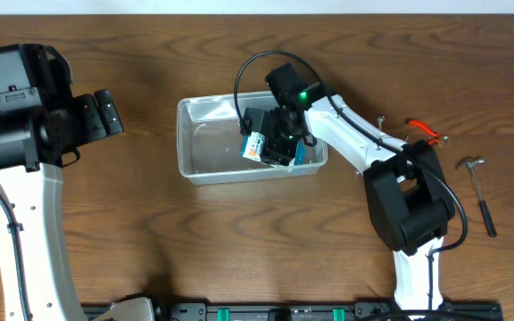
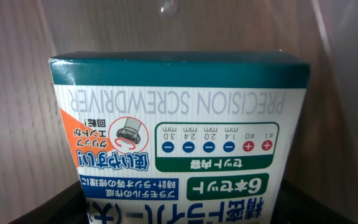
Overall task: Pack container
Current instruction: 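Carry the screwdriver box left and lower it into the container, then open the right gripper and lift away from the container, then lower the right gripper onto the silver wrench and grasp it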
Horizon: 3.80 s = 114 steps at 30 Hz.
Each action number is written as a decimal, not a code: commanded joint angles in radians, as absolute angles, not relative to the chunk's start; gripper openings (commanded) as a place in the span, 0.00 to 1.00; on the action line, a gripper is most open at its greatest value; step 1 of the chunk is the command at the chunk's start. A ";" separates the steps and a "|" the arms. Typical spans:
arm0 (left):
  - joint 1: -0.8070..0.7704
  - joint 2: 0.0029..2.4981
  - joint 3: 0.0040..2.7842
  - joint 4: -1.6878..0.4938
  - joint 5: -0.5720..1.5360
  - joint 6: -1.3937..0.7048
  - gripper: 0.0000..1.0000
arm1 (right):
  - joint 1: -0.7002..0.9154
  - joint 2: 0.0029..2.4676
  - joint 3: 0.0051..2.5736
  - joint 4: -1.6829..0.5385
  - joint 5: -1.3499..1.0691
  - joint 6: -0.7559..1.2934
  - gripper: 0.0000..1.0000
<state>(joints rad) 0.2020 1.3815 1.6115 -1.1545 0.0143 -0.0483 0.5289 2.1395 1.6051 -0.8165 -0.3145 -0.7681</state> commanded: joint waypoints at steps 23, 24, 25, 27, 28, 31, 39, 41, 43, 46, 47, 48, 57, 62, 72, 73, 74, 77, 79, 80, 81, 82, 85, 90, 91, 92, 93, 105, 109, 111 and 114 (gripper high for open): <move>0.207 1.386 1.607 -1.170 -0.005 -0.049 0.98 | 0.524 2.136 1.617 -0.902 -0.273 -0.759 0.99; 0.207 1.386 1.607 -1.171 -0.005 -0.049 0.98 | 0.522 2.136 1.620 -0.900 -0.268 -0.755 0.99; 0.207 1.386 1.607 -1.172 -0.005 -0.049 0.98 | 0.520 2.136 1.627 -0.902 -0.268 -0.746 0.99; 0.207 1.386 1.607 -1.174 -0.005 -0.049 0.98 | 0.518 2.131 1.655 -0.913 -0.256 -0.682 0.99; 0.207 1.386 1.607 -1.174 -0.005 -0.049 0.98 | 0.517 2.127 1.681 -0.925 -0.241 -0.633 0.99; 0.207 1.386 1.607 -1.174 -0.005 -0.049 0.98 | 0.514 2.112 1.799 -0.992 -0.198 -0.508 0.99; 0.207 1.386 1.607 -1.174 -0.005 -0.050 0.98 | 0.422 2.069 2.167 -1.275 0.416 0.391 0.99; 0.207 1.386 1.607 -1.174 -0.005 -0.050 0.98 | 0.371 2.068 2.196 -1.305 0.392 0.550 0.99; 0.207 1.386 1.607 -1.177 -0.005 -0.050 0.98 | 0.325 2.069 2.194 -1.290 0.306 0.568 0.99; 0.207 1.386 1.607 -1.186 -0.005 -0.050 0.98 | 0.262 2.080 2.139 -1.276 0.287 0.630 0.99; 0.207 1.386 1.607 -1.189 -0.005 -0.050 0.98 | 0.247 2.080 2.122 -1.276 0.287 0.669 0.99; 0.207 1.386 1.607 -1.192 -0.005 -0.050 0.98 | 0.226 2.083 2.089 -1.271 0.287 0.724 0.99; 0.207 1.386 1.607 -1.199 -0.005 -0.050 0.98 | 0.141 2.084 1.813 -1.122 0.228 0.747 0.99; 0.207 1.386 1.607 -1.200 -0.005 -0.050 0.98 | 0.145 2.084 1.672 -1.026 0.218 0.746 0.99; 0.207 1.386 1.607 -1.200 -0.005 -0.050 0.98 | 0.123 2.084 1.464 -0.851 0.120 0.734 0.99; 0.207 1.386 1.607 -1.200 -0.005 -0.050 0.98 | 0.121 2.084 1.454 -0.840 0.111 0.727 0.99; 0.207 1.386 1.607 -1.200 -0.005 -0.050 0.98 | 0.121 2.084 1.446 -0.828 0.101 0.717 0.99; 0.207 1.386 1.607 -1.200 -0.005 -0.050 0.98 | 0.121 2.084 1.427 -0.810 0.085 0.709 0.99; 0.207 1.386 1.607 -1.200 -0.005 -0.050 0.98 | 0.120 2.084 1.419 -0.807 0.085 0.709 0.99; 0.207 1.386 1.607 -1.200 -0.005 -0.050 0.98 | 0.119 2.084 1.414 -0.805 0.085 0.710 0.99; 0.207 1.386 1.607 -1.200 -0.005 -0.050 0.98 | 0.118 2.084 1.410 -0.803 0.085 0.710 0.99; 0.207 1.386 1.607 -1.200 -0.005 -0.050 0.98 | 0.118 2.084 1.406 -0.802 0.085 0.711 0.99; 0.207 1.386 1.607 -1.200 -0.005 -0.050 0.98 | 0.117 2.084 1.389 -0.796 0.085 0.718 0.99; 0.207 1.386 1.607 -1.200 -0.005 -0.050 0.98 | 0.117 2.093 1.378 -0.789 0.085 0.717 0.97; 0.207 1.386 1.607 -1.200 -0.005 -0.050 0.98 | 0.117 2.095 1.378 -0.790 0.084 0.717 0.95; 0.207 1.386 1.607 -1.200 -0.005 -0.050 0.98 | 0.117 2.097 1.378 -0.790 0.080 0.717 0.92; 0.207 1.386 1.607 -1.200 -0.005 -0.050 0.98 | 0.117 2.099 1.378 -0.791 0.078 0.717 0.91; 0.207 1.386 1.607 -1.200 -0.005 -0.050 0.98 | 0.117 2.099 1.378 -0.789 0.077 0.718 0.46; 0.207 1.386 1.607 -1.200 -0.005 -0.050 0.98 | 0.117 2.099 1.378 -0.788 0.077 0.718 0.34; 0.207 1.386 1.607 -1.200 -0.005 -0.050 0.98 | 0.117 2.099 1.378 -0.788 0.077 0.718 0.30; 0.207 1.386 1.607 -1.200 -0.005 -0.050 0.98 | 0.117 2.099 1.378 -0.785 0.077 0.718 0.25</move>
<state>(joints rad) 0.2020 1.3823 1.6112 -1.1976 0.0109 -0.0483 0.1223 2.0712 1.4029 -0.7876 0.0788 0.7151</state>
